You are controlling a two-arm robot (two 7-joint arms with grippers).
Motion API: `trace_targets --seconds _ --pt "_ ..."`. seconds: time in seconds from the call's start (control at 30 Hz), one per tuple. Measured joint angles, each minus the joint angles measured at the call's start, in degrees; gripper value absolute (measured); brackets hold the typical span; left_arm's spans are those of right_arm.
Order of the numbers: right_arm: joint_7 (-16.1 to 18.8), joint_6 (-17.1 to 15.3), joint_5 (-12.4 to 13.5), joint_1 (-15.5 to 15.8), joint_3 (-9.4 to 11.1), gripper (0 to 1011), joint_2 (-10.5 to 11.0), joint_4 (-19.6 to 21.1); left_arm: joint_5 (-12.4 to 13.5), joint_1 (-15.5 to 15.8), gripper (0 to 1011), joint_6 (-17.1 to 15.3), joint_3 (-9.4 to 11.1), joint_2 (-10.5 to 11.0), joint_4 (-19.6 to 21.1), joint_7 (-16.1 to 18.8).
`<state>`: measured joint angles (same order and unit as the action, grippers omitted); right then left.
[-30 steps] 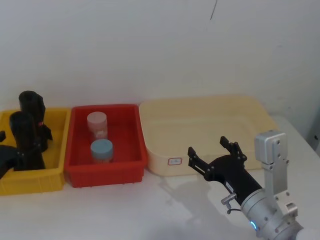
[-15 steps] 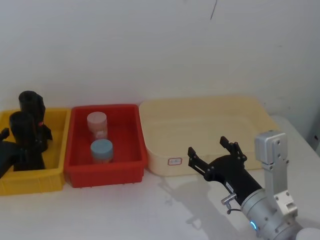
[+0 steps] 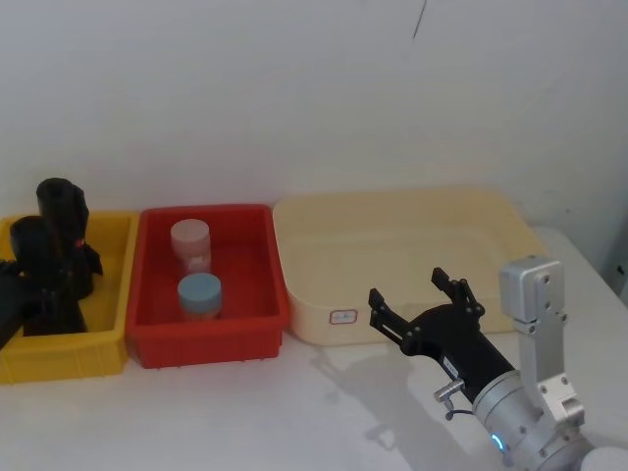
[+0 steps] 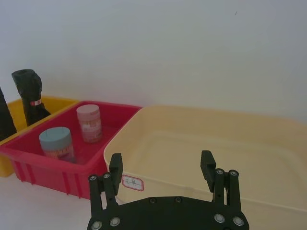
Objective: Pick up the garbage bag with the one hand and transfer it to the other hand.
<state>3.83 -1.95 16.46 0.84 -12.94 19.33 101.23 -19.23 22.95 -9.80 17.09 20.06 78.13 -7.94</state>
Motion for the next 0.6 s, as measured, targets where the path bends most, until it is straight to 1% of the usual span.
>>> trace_targets --seconds 0.17,0.4,0.6 --pt "0.00 0.00 0.00 0.00 0.00 1004 0.00 0.00 0.07 0.15 522 0.04 0.03 -0.06 -0.20 -0.03" --pt "0.24 -0.07 0.08 -0.29 0.06 1005 -0.05 0.00 0.12 0.14 488 0.04 -0.01 -0.04 -0.07 -0.16" --pt "1.86 -0.99 0.85 -1.85 0.08 1004 -0.01 0.09 0.06 -0.03 457 -0.06 -0.43 0.41 1.56 -0.87"
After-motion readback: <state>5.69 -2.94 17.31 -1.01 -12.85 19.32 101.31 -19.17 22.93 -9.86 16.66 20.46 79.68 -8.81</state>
